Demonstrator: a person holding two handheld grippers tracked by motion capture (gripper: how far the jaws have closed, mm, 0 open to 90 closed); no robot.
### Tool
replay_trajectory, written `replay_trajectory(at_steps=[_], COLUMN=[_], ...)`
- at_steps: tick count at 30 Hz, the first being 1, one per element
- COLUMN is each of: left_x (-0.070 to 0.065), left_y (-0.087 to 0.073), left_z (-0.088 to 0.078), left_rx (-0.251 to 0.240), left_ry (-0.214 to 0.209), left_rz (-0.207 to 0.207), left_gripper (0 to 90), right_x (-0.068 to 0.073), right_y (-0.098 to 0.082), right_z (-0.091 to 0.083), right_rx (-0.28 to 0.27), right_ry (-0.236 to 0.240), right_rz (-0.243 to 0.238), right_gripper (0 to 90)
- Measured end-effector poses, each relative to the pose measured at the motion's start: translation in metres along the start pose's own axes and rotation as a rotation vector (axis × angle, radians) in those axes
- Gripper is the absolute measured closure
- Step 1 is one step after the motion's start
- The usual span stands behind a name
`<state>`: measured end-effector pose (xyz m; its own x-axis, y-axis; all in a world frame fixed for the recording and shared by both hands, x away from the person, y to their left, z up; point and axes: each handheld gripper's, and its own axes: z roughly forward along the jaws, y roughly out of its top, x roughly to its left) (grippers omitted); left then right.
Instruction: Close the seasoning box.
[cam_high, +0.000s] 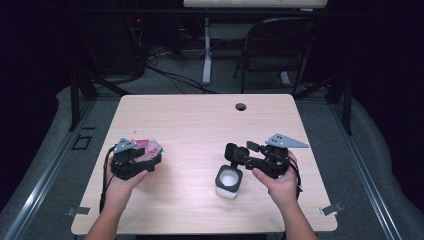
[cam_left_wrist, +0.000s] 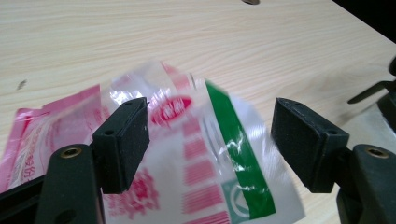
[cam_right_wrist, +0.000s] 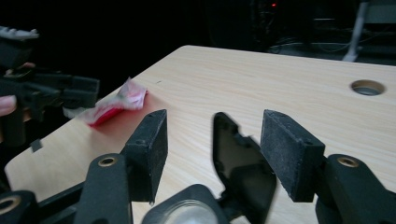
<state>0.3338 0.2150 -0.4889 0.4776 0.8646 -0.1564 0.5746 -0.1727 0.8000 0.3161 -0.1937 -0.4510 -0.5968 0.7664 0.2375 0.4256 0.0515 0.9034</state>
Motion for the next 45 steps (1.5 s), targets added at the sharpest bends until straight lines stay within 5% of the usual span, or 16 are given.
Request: replay_trajectory(at_steps=[7,18,23,33,45], left_x=[-0.019,-0.022,-0.018,-0.011,-0.007], left_y=[-0.007,-0.008,-0.008,-0.011,-0.010], left_z=[0.017,0.018,0.015,0.010,0.007], left_rx=[0.050,0.059,0.055,0.053,0.046], left_ry=[-0.022,-0.036,-0.032,-0.018,-0.012], left_rz=[0.069,0.061,0.060,0.039,0.026], left_gripper=[28.0,28.3,28.5,29.3,29.3], right_x=[-0.023,-0.025,-0.023,-0.025,-0.025], right_y=[-0.007,-0.012,-0.011,-0.007,-0.005], right_z=[-0.002,0.007,0.007,0.005,0.002], right_rx=[0.014,0.065,0.066,0.097,0.110], right_ry=[-0.070,-0.027,0.012,-0.003,-0.007], right_rz=[0.040,0.062,0.037,-0.021,-0.073], right_gripper=[42.1,47.8,60.1,80.8,83.2])
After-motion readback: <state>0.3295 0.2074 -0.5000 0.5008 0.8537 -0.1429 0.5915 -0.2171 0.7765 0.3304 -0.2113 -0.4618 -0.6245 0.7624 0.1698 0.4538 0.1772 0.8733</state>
